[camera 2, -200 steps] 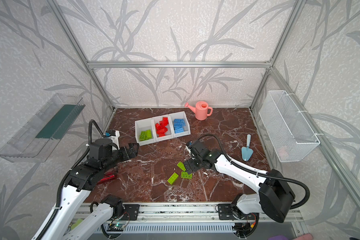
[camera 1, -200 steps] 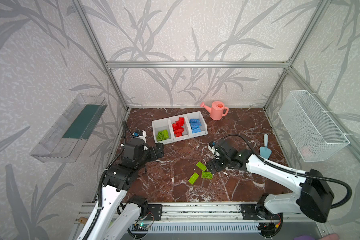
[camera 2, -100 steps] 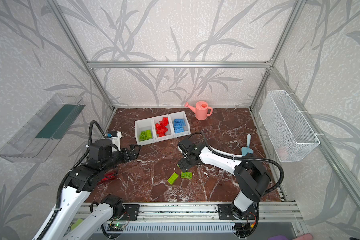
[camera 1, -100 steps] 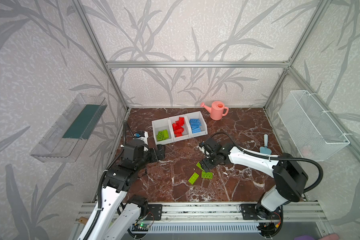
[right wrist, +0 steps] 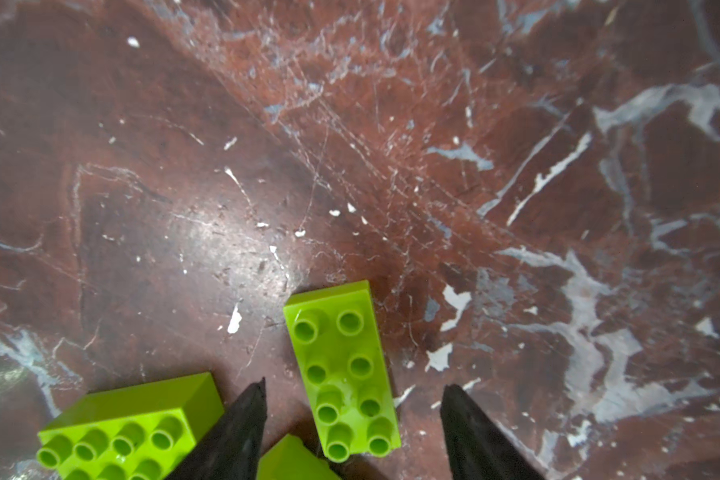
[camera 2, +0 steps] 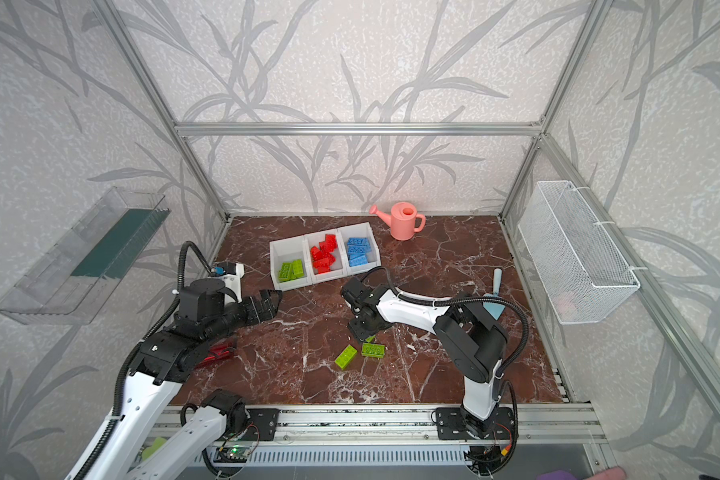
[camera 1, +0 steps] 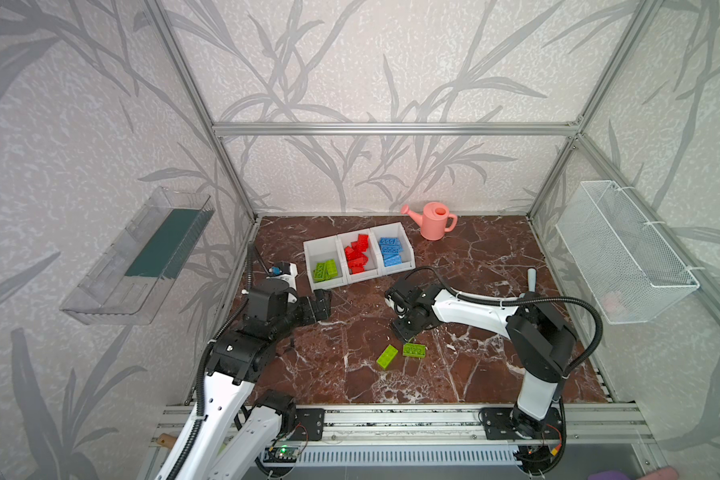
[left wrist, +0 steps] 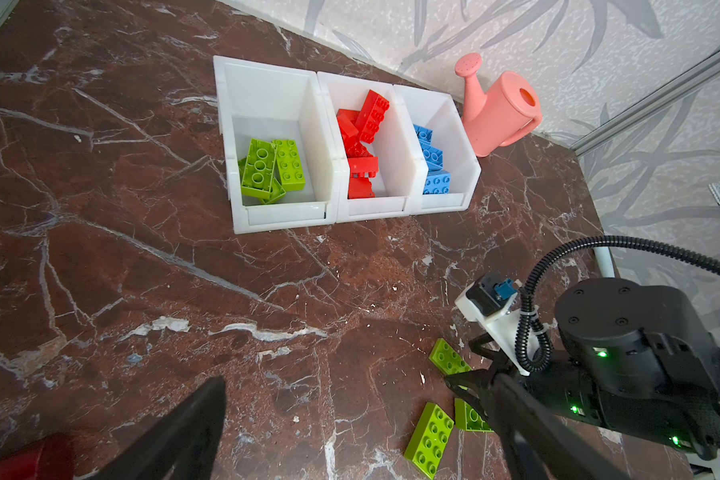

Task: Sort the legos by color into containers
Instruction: 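Withdraw the left gripper while the right gripper grasps a lime-green brick, then carry the brick with the right gripper into the green compartment and release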

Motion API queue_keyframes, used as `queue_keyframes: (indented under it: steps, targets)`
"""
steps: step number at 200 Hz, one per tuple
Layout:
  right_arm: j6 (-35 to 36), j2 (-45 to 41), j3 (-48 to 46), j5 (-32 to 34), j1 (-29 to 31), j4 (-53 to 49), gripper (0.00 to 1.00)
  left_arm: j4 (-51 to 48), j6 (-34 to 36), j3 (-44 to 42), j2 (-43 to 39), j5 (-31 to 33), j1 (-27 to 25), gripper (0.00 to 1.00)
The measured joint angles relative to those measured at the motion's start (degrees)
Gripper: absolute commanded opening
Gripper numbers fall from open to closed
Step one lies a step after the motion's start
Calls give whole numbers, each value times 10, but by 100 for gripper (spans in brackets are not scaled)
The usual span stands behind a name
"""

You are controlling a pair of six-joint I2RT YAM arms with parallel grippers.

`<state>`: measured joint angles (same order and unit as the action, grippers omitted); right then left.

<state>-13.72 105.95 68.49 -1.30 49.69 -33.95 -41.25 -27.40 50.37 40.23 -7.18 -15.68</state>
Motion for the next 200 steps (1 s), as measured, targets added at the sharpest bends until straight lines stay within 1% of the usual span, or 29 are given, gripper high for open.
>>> queue_keyframes:
  steps: [9, 22, 37, 65, 81, 94, 161, 200]
  targets:
    - [-1, 5, 1, 0, 0, -1, 59, 0, 0, 0, 0, 0, 0, 99]
    - [-2, 8, 1, 0, 1, -4, 51, 1, 0, 0, 0, 0, 0, 99]
    - [-2, 10, 2, 2, 1, -7, 44, 1, 0, 0, 0, 0, 0, 99]
    - [-2, 21, 16, 5, 2, -14, 41, 1, 0, 0, 1, 0, 2, 99]
    - [-2, 29, 25, 7, 3, -19, 34, 1, 0, 0, 1, 0, 3, 98]
    - [-2, 32, 31, 9, 3, -24, 30, 1, 0, 0, 1, 0, 3, 98]
    - [-9, 31, 42, 11, 5, -37, 28, 1, 0, 0, 0, 1, 3, 98]
    - [-8, 30, 94, 10, 6, -51, 28, 1, 0, -3, -4, 3, 4, 99]
